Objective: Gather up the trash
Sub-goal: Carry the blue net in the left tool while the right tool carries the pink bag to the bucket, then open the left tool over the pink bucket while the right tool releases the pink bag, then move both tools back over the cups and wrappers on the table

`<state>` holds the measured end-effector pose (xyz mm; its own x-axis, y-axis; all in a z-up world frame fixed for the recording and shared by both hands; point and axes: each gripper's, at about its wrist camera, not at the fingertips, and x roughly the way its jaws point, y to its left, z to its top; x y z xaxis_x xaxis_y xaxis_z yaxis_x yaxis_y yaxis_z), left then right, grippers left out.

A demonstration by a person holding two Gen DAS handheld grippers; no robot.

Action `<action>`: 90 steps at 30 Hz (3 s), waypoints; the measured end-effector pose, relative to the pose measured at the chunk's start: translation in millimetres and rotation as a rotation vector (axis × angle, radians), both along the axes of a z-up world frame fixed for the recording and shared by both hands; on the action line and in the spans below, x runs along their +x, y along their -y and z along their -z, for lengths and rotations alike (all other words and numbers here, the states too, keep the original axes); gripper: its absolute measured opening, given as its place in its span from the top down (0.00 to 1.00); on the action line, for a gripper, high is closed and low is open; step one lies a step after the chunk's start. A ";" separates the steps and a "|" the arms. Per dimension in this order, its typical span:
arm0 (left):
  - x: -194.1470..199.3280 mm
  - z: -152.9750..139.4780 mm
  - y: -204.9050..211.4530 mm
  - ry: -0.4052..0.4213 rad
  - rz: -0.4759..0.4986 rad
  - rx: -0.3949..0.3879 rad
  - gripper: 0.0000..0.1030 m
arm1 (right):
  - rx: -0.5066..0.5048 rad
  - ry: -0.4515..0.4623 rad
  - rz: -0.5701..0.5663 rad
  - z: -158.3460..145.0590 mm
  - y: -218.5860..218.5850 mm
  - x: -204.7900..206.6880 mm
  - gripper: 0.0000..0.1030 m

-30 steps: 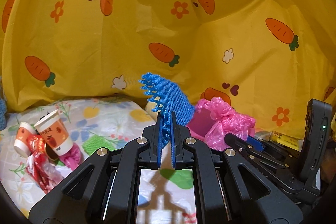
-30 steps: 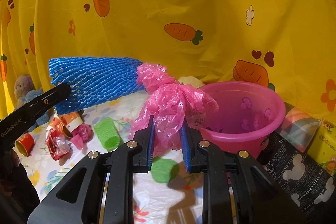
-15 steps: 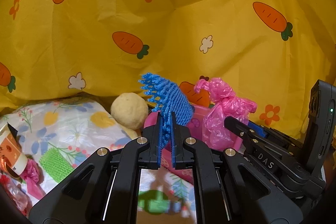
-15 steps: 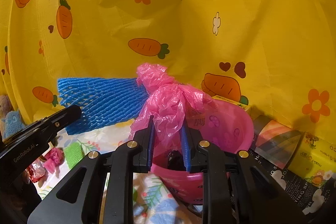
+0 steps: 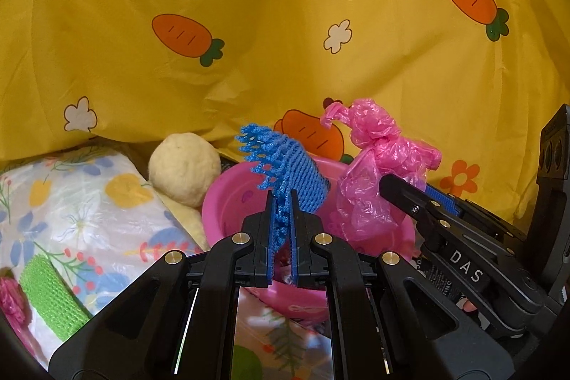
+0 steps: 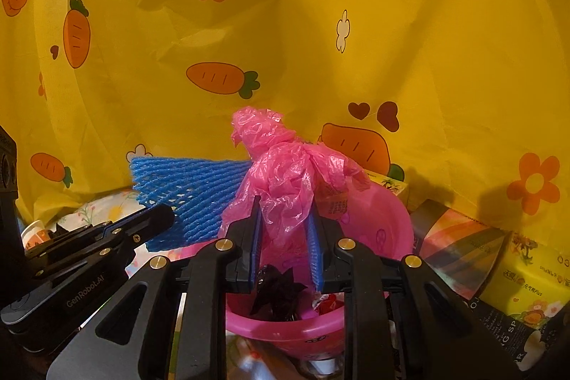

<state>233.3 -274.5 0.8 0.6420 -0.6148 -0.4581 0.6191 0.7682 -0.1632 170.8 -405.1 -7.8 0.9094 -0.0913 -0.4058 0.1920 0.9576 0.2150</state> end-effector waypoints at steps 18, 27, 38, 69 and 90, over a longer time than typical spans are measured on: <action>19.0 26.3 20.7 -0.083 0.046 0.026 0.94 | -0.004 -0.035 0.012 15.0 9.4 12.7 0.77; 23.6 32.1 16.5 -0.089 0.038 0.031 0.52 | 0.006 -0.049 0.017 21.8 15.0 17.8 0.64; 9.0 20.0 -17.2 -0.017 -0.099 0.032 0.11 | -0.007 -0.033 0.045 21.6 12.4 4.2 0.36; -103.9 21.1 -205.3 0.046 -0.544 0.135 0.06 | -0.022 0.037 -0.108 8.9 -119.0 -76.1 0.15; -141.6 24.3 -291.5 0.053 -0.724 0.130 0.06 | -0.077 0.038 -0.312 8.2 -229.4 -87.7 0.15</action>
<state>91.7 17.0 -23.5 0.8899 0.0287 -0.4552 -0.0461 0.9986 -0.0272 83.1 -175.7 -16.0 0.9127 0.1648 -0.3739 -0.1198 0.9828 0.1406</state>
